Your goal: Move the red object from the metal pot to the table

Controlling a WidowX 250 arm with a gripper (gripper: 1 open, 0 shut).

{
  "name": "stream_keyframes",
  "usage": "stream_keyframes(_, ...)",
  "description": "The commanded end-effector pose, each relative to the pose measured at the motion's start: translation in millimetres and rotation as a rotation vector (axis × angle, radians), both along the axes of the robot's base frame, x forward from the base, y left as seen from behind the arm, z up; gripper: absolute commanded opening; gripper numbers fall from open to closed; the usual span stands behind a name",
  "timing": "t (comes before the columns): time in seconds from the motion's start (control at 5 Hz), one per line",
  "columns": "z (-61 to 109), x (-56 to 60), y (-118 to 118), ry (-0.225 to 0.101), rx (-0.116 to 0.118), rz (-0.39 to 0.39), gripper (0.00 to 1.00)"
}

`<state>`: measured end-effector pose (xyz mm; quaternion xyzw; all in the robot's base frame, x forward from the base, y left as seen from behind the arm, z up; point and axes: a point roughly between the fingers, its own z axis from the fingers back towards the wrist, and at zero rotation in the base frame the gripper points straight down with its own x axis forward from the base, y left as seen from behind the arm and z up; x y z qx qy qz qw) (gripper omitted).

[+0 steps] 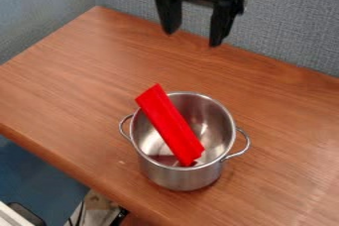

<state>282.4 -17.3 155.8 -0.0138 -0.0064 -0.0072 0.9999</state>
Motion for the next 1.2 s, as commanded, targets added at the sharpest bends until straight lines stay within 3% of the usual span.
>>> stream_keyframes(0.0,-5.4,-8.0,-4,-0.064,0.004,-0.068,1.0)
stream_keyframes(0.2,-18.7,-8.5,3,-0.013,0.038,-0.041,0.0)
stream_keyframes(0.4,-27.7,-9.5,8,0.03,0.059,0.004,1.0)
stream_keyframes(0.8,12.1,25.4,2,0.069,-0.002,0.249,1.0)
stream_keyframes(1.0,3.4,29.5,15,0.065,0.049,0.241,1.0)
